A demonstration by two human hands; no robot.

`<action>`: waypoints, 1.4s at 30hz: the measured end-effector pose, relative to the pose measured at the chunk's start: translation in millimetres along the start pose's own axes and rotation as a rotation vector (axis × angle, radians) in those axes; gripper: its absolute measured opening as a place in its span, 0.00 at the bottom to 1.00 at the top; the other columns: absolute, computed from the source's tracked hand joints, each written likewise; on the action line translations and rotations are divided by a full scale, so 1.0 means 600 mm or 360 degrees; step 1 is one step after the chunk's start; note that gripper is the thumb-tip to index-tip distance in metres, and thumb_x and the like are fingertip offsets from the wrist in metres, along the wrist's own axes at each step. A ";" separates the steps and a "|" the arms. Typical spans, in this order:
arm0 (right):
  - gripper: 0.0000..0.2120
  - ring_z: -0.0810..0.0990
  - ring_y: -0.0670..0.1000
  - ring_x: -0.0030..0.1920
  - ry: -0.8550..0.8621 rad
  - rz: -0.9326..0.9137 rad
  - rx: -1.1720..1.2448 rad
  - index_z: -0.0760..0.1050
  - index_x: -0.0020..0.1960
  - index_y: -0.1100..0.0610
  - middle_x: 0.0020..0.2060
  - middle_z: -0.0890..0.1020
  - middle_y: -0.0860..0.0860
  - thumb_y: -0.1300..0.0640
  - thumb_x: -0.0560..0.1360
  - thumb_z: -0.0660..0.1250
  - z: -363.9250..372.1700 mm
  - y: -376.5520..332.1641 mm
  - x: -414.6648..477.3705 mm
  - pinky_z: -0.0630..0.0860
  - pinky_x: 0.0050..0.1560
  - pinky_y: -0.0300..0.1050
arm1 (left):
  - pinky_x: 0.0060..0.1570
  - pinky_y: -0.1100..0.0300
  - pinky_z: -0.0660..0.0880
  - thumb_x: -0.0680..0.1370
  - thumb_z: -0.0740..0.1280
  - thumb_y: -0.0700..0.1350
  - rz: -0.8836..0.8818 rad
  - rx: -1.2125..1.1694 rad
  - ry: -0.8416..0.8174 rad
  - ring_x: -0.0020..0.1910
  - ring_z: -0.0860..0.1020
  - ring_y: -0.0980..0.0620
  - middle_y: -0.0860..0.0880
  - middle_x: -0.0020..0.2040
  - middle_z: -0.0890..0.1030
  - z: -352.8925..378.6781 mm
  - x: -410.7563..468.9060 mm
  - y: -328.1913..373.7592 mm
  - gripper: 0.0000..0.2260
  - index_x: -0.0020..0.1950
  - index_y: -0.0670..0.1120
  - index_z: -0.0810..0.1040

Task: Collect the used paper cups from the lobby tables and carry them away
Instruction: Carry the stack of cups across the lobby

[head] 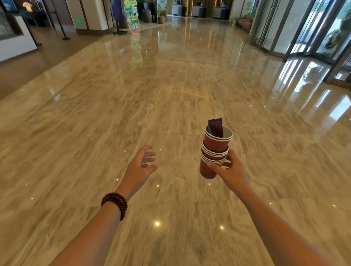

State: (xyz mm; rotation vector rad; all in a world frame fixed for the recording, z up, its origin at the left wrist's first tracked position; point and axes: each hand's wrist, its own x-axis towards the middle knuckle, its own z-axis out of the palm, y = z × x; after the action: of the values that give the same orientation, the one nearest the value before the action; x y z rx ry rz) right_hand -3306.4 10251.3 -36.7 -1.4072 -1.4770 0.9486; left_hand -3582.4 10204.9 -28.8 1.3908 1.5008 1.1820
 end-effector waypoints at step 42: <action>0.33 0.77 0.36 0.51 0.0206 0.0015 -0.0002 0.68 0.67 0.48 0.53 0.78 0.39 0.50 0.65 0.77 0.102 0.081 1.434 0.71 0.42 0.33 | 0.63 0.52 0.71 0.76 0.68 0.42 0.0162 -0.0004 -0.0242 0.59 0.75 0.59 0.57 0.59 0.76 0.155 1.506 -0.028 0.21 0.63 0.62 0.67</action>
State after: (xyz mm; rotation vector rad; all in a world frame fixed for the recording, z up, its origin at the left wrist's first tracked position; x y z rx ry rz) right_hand -3340.0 11114.4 -33.2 -1.4501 -1.3764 0.8457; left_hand -3606.4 11112.8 -19.0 1.5351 1.3365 1.1118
